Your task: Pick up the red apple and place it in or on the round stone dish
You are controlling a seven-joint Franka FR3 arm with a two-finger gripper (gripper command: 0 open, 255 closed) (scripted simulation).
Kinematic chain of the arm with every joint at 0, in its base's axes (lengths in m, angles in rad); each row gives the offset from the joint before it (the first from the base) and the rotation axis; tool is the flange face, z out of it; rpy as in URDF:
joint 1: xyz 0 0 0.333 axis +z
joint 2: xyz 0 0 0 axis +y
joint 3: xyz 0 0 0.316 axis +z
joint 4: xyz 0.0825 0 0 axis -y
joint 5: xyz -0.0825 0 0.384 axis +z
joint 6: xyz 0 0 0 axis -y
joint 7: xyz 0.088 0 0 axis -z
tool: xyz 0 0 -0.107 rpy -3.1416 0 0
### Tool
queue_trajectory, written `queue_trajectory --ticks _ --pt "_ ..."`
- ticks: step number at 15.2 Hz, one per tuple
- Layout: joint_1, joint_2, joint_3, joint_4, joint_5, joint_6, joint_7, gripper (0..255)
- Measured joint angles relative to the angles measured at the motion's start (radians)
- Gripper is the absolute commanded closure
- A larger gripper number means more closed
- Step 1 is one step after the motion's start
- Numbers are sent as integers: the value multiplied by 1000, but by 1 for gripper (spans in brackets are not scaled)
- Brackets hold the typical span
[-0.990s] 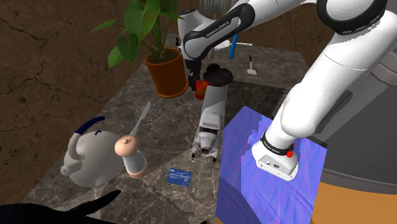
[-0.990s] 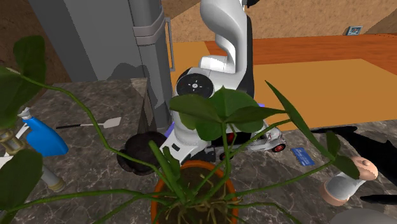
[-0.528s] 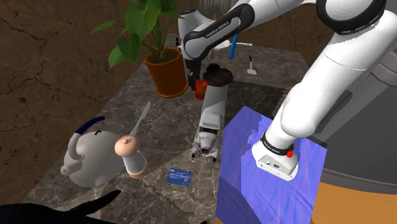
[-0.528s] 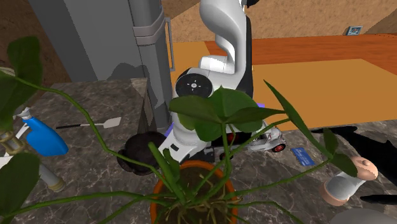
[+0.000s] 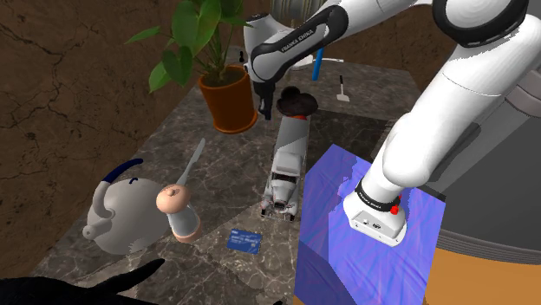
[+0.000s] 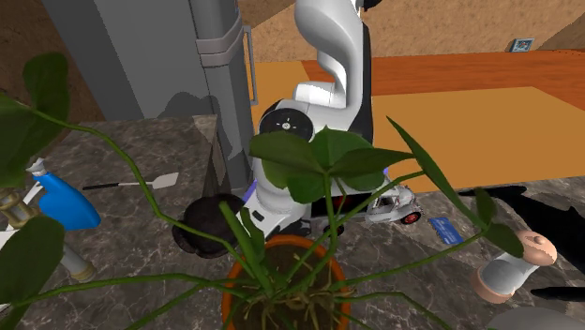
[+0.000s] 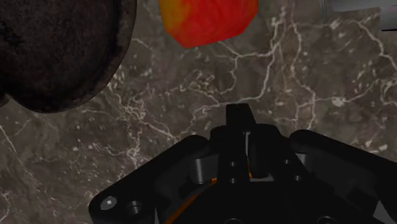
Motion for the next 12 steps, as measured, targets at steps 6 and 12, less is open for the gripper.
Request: queue_trajectory --ticks 6,12 --pt "-14 -63 -20 -57 2 -28 -63 0" --pt "-46 -168 -69 -143 -12 -73 -203 0"
